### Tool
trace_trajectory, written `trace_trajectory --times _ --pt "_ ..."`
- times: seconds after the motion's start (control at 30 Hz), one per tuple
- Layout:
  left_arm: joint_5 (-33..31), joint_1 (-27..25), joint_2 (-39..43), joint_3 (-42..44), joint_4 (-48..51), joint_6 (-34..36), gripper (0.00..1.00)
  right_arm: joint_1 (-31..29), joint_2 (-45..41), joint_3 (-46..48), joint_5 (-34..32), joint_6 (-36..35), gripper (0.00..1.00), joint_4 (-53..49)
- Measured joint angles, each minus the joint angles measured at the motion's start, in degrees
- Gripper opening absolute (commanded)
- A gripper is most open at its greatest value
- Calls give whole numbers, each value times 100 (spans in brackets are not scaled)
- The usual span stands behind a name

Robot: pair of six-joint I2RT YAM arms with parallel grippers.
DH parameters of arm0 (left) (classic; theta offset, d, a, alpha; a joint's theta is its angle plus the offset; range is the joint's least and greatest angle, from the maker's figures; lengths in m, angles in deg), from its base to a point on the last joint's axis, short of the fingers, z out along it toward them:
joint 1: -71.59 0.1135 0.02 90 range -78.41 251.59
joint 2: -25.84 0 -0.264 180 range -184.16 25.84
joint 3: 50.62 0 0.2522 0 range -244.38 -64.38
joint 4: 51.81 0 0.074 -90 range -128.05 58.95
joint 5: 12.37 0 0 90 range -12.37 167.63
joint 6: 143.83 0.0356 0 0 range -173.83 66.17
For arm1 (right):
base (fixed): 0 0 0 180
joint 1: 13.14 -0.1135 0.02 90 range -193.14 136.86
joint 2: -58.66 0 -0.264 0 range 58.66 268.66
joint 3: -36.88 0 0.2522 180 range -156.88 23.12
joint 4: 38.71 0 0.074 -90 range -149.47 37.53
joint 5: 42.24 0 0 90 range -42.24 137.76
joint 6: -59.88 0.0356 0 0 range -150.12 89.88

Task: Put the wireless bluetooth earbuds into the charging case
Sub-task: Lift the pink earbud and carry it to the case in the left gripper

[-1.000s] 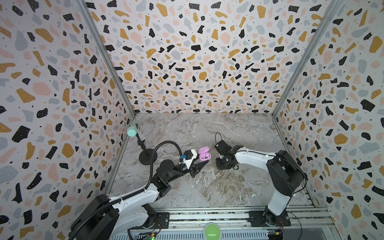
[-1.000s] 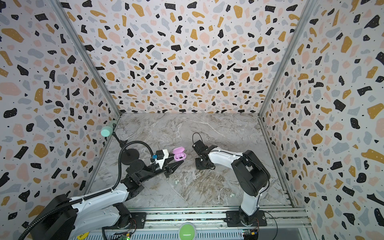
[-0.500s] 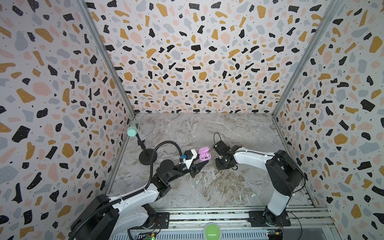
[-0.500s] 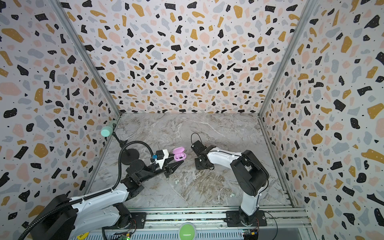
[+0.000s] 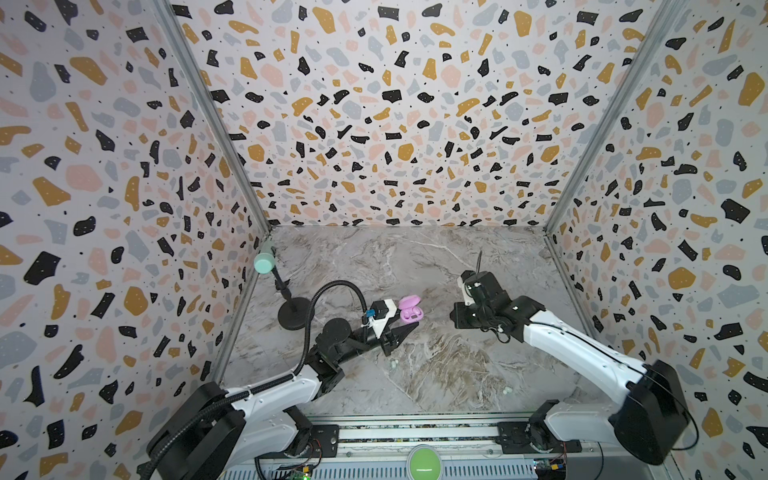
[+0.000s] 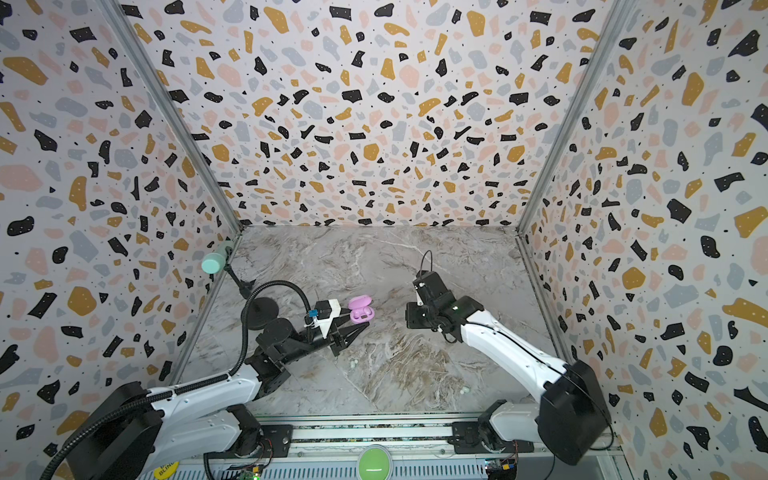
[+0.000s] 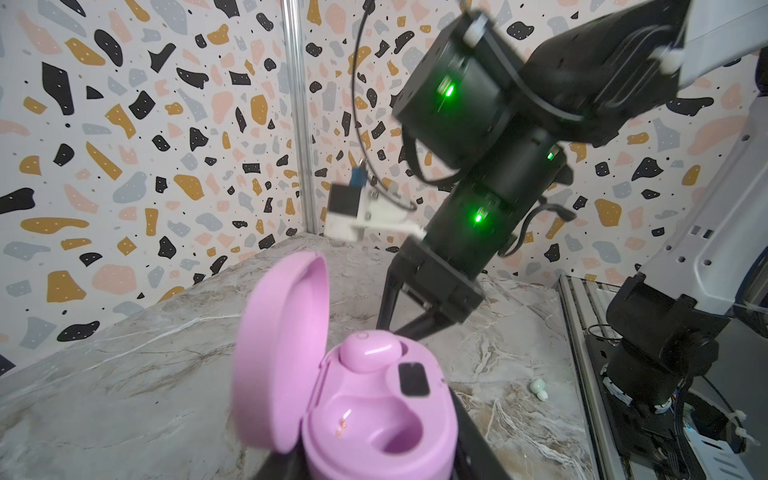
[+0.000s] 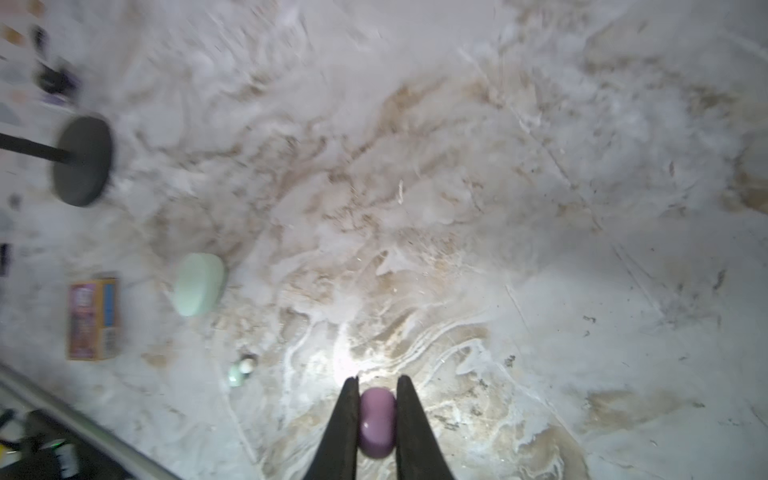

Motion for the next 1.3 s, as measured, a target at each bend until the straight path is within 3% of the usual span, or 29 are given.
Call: trace_trajectory --times 0.2,0.53,0.97,1.3 --pt "92 0 -262 -2 -203 -48 9 107 -1005 -31 546 304 12 269" --pt "254 0 -507 -33 -428 -101 9 -177 -1392 26 1532 1207 12 1591" --pt "313 0 -511 -35 -483 -103 9 -1093 -1021 404 1626 1926 11 2922" --pt "317 0 -481 -35 -494 -103 9 -1320 -935 638 1510 2140 12 3364"
